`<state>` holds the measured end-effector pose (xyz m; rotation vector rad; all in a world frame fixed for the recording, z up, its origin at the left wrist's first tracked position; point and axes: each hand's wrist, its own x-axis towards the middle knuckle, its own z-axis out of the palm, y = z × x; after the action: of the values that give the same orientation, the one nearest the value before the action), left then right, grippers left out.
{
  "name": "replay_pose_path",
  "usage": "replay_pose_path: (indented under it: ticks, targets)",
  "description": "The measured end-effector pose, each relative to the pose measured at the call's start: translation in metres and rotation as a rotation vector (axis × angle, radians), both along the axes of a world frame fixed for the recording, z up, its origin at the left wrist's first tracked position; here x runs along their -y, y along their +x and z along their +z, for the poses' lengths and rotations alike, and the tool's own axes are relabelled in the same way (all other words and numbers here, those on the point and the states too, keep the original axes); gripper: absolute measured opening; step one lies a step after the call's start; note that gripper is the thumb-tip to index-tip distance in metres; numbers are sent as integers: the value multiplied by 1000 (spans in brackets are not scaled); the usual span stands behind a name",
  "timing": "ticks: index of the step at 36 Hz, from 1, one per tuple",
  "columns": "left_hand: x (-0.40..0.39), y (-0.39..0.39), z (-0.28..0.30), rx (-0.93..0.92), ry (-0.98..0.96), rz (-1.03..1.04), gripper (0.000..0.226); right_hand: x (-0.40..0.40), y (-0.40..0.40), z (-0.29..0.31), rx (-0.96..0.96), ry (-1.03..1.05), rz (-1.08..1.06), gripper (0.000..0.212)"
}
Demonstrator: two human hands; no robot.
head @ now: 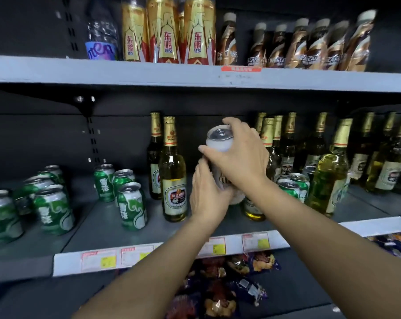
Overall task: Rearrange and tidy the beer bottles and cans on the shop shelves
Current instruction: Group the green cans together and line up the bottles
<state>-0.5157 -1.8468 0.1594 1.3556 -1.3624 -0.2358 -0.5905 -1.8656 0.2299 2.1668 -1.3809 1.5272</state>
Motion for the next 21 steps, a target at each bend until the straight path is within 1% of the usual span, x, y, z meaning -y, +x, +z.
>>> replay_pose_path:
  ticks: [3,6,8,10,13,15,18,21]
  targets:
    - [-27,4,-3,-60,54,-32,66,-16,-4,1,-46,186,32,70]
    - [-53,19,-8,-158,111,-52,62,-28,1,4,-167,343,81,68]
    - [-71,34,-12,-217,134,-67,59,-37,12,8,-179,475,209,64]
    - [-89,52,-17,-266,139,-86,56,-46,29,10,-161,569,347,55]
    - [-115,86,-20,-313,128,-92,56,-60,62,7,-153,553,431,42]
    - [-132,111,-20,-310,112,-87,60,-72,90,4,-97,523,471,44]
    - [-163,148,-20,-316,99,-82,79,-92,137,5,-4,488,529,46]
    - [-195,187,-23,-307,98,-83,73,-110,188,4,83,503,586,46]
